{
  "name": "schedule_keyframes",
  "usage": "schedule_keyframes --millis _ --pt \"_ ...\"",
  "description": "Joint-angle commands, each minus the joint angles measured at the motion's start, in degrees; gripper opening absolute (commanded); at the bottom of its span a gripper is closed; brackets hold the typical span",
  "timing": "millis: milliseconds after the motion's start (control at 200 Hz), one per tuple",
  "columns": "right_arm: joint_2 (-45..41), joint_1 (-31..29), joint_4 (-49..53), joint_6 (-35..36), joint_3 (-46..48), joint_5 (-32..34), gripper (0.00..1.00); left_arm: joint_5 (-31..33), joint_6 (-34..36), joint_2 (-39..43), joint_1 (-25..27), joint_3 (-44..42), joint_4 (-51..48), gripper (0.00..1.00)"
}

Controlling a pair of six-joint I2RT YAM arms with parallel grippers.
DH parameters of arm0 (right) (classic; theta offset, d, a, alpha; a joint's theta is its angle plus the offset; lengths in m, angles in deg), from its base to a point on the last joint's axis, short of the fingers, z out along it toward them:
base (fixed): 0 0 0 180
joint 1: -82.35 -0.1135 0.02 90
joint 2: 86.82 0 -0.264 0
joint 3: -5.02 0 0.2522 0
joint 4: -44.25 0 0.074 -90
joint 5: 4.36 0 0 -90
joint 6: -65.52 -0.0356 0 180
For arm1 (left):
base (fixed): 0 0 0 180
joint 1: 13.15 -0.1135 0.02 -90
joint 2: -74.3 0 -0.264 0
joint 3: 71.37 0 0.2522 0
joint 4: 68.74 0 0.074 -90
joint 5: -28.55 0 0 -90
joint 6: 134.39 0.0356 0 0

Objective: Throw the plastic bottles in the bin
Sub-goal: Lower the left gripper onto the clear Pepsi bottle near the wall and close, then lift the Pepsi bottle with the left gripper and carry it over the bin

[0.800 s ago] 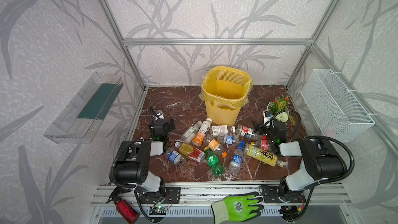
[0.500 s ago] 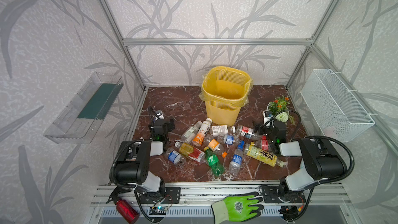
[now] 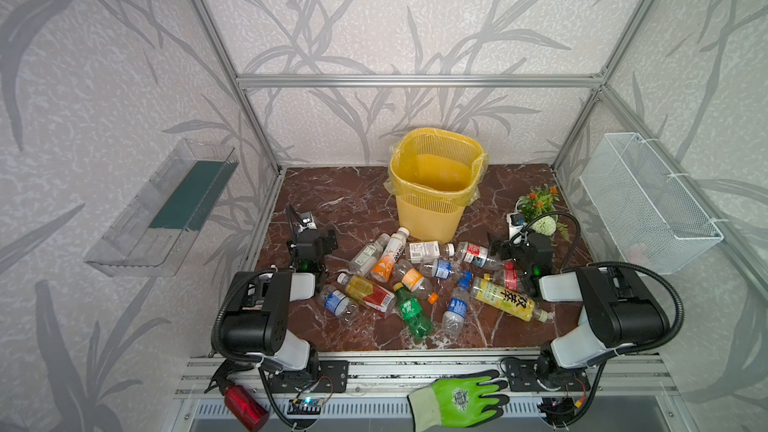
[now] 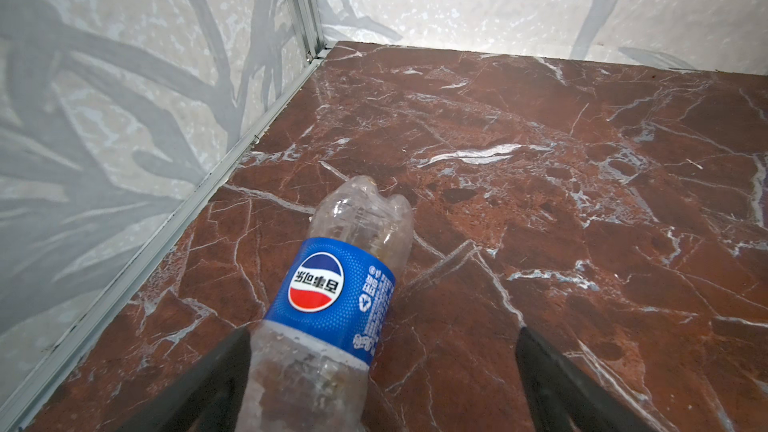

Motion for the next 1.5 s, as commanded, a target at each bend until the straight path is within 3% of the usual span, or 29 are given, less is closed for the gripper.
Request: schedule_keyframes --millis 0,220,385,605,725,980,1269,1494 --pt "0.3 0.1 -0.6 -0.3 -1.2 0.3 0.99 0.9 0.1 0.3 0.3 0.0 0.9 0.99" --pt "-3.6 0.1 2.7 -1.1 -1.2 2.4 0.99 1.2 0.1 0.9 0.3 0.5 0.5 0.99" --pt "-15.0 0.1 25.0 -5.0 -7.0 2.5 0.95 3.6 -3.5 6.8 0.3 13.4 -28.5 0.97" --pt "-25.0 -0.2 33.8 -13.6 -8.7 -4.6 0.93 5.2 -8.6 12.8 0.5 21.8 -43.6 0.97" --pt "-27.1 -0.5 37.4 -15.0 -9.6 -6.7 0.92 6.9 -9.4 9.8 0.3 29.8 -56.5 0.97" --pt "-27.1 -0.6 38.9 -15.2 -9.8 -7.0 0.92 7.4 -8.4 -2.3 -0.1 40.1 -69.8 0.97" --pt "-27.0 -0.6 39.7 -15.0 -10.2 -7.6 0.92 4.0 -7.3 -15.3 -1.2 50.4 -79.1 0.90" --pt "-27.7 -0.6 40.3 -14.5 -10.2 -7.0 0.92 1.9 -6.3 -20.4 -3.1 53.2 -81.1 0.87"
